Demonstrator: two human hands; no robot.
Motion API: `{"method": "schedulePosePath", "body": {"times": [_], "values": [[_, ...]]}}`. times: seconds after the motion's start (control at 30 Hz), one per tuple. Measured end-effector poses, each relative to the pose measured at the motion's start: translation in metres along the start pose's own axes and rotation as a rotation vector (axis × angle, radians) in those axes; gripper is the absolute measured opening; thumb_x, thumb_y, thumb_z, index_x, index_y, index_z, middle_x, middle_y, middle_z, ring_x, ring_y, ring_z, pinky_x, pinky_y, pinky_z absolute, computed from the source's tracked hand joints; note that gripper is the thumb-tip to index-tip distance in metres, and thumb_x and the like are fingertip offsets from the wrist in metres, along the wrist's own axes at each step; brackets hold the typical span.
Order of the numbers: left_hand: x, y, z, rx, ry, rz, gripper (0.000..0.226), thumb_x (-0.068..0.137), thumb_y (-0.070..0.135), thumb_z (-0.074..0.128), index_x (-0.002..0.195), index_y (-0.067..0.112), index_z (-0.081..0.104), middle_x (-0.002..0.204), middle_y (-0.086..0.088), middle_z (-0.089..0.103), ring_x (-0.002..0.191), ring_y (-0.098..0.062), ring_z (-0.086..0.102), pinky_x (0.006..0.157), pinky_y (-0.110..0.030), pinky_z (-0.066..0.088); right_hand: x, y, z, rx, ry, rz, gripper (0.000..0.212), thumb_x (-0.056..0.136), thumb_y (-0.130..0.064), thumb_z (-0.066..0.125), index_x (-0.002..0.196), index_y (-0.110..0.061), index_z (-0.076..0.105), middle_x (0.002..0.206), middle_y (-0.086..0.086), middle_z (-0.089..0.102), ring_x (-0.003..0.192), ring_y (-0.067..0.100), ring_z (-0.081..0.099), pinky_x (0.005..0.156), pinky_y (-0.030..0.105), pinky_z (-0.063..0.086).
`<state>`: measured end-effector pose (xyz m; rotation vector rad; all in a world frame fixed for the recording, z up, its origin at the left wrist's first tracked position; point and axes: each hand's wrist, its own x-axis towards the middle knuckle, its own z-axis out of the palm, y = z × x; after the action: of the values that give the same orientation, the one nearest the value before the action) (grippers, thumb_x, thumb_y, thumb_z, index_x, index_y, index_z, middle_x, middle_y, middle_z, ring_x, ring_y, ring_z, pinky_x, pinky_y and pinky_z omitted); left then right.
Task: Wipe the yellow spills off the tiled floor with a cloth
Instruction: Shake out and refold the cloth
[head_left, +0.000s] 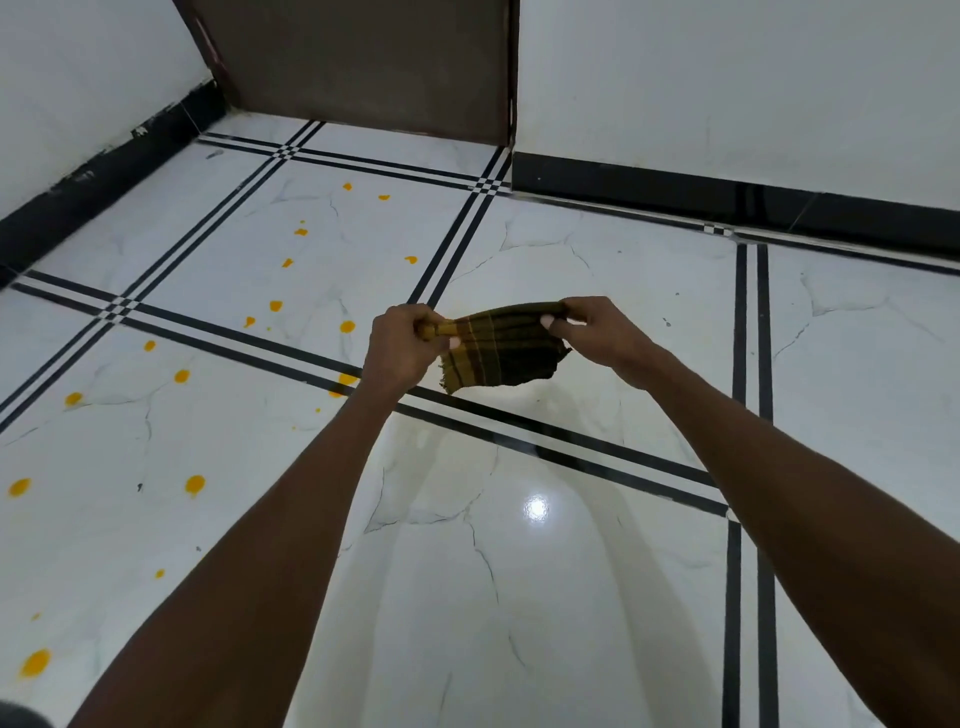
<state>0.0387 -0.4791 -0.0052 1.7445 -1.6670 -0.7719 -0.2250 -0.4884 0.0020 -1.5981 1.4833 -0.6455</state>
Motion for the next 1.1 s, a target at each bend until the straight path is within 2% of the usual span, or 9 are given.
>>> {"method": "schedulePosePath", "body": {"times": [0.1, 0.2, 0.43, 0.57, 0.67, 0.73, 0.8, 0.9, 1.1], "values": [[0.003, -0.002, -0.007, -0.187, -0.023, -0.068, 0.021, 0.087, 0.035, 0.083, 0.092, 0.016, 0.076, 0.105, -0.006, 0.070, 0.102, -0.011, 0.064, 0.093, -0.025, 0.047, 0.001, 0.005, 0.007, 0.249, 0.010, 0.032, 0.029, 0.110, -0.029, 0.053, 0.132, -0.018, 0.068, 0.126, -0.001, 0.073, 0.115, 0.011, 0.067, 0.096, 0.029, 0.053], [0.005, -0.001, -0.013, -0.425, -0.085, -0.112, 0.024, 0.099, 0.036, 0.070, 0.109, 0.014, 0.075, 0.115, -0.009, 0.077, 0.117, -0.023, 0.070, 0.108, -0.042, 0.053, 0.004, -0.002, 0.018, 0.370, 0.025, 0.041, 0.032, 0.110, -0.036, 0.049, 0.134, -0.023, 0.066, 0.130, -0.004, 0.071, 0.123, 0.017, 0.066, 0.103, 0.040, 0.055], [-0.023, 0.021, -0.046, -0.199, 0.030, -0.031, 0.029, 0.112, 0.040, 0.041, 0.107, 0.012, 0.046, 0.089, 0.001, 0.056, 0.086, -0.016, 0.060, 0.085, -0.041, 0.053, -0.019, -0.056, 0.035, 0.491, -0.113, 0.164, 0.037, 0.110, -0.049, 0.040, 0.130, -0.025, 0.059, 0.123, -0.003, 0.072, 0.111, 0.023, 0.071, 0.082, 0.038, 0.059], [-0.050, 0.048, -0.104, -0.421, 0.081, -0.313, 0.037, 0.106, 0.048, 0.052, 0.120, 0.015, 0.059, 0.114, -0.004, 0.071, 0.109, -0.020, 0.071, 0.096, -0.043, 0.059, -0.049, -0.108, 0.025, 0.647, -0.312, 0.284, 0.047, 0.099, -0.048, 0.065, 0.133, -0.016, 0.067, 0.129, 0.007, 0.073, 0.117, 0.027, 0.069, 0.082, 0.034, 0.059], [-0.076, 0.072, -0.149, -0.646, 0.124, -0.486, 0.036, 0.104, 0.042, 0.062, 0.126, 0.014, 0.066, 0.116, -0.005, 0.077, 0.110, -0.023, 0.075, 0.085, -0.034, 0.063, -0.078, -0.149, 0.028, 0.906, -0.344, 0.311, 0.046, 0.099, -0.034, 0.069, 0.140, -0.012, 0.064, 0.137, 0.011, 0.070, 0.127, 0.030, 0.067, 0.101, 0.044, 0.059], [-0.100, 0.092, -0.185, -0.773, 0.125, -0.528, 0.040, 0.102, 0.039, 0.065, 0.128, 0.008, 0.065, 0.117, -0.010, 0.078, 0.105, -0.024, 0.077, 0.077, -0.034, 0.063, -0.098, -0.190, 0.033, 1.022, -0.258, 0.337, 0.040, 0.103, -0.020, 0.065, 0.142, -0.012, 0.059, 0.131, 0.013, 0.073, 0.119, 0.032, 0.072, 0.089, 0.043, 0.063], [-0.127, 0.109, -0.216, -0.852, 0.089, -0.551, 0.032, 0.102, 0.033, 0.066, 0.124, 0.009, 0.064, 0.112, -0.012, 0.079, 0.101, -0.025, 0.077, 0.075, -0.039, 0.064, -0.119, -0.229, 0.038, 0.955, -0.198, 0.359, 0.035, 0.105, -0.014, 0.060, 0.140, -0.017, 0.056, 0.124, 0.011, 0.076, 0.113, 0.031, 0.075, 0.079, 0.041, 0.065], [-0.172, 0.131, -0.265, -0.905, 0.090, -0.575, 0.016, 0.104, 0.018, 0.063, 0.120, 0.015, 0.063, 0.104, -0.011, 0.077, 0.096, -0.022, 0.075, 0.077, -0.044, 0.064, -0.149, -0.278, 0.045, 0.727, -0.211, 0.313, 0.032, 0.107, -0.020, 0.059, 0.138, -0.025, 0.055, 0.125, 0.007, 0.075, 0.115, 0.025, 0.074, 0.100, 0.049, 0.061], [-0.261, 0.148, -0.358, -0.676, 0.178, -0.571, 0.023, 0.111, 0.028, 0.049, 0.120, 0.008, 0.054, 0.099, -0.015, 0.074, 0.084, -0.018, 0.075, 0.062, -0.034, 0.063, -0.213, -0.374, 0.055, 0.567, -0.400, 0.208, 0.053, 0.108, -0.025, 0.057, 0.149, -0.054, 0.042, 0.149, 0.005, 0.060, 0.131, 0.022, 0.065, 0.104, 0.046, 0.058]]}}
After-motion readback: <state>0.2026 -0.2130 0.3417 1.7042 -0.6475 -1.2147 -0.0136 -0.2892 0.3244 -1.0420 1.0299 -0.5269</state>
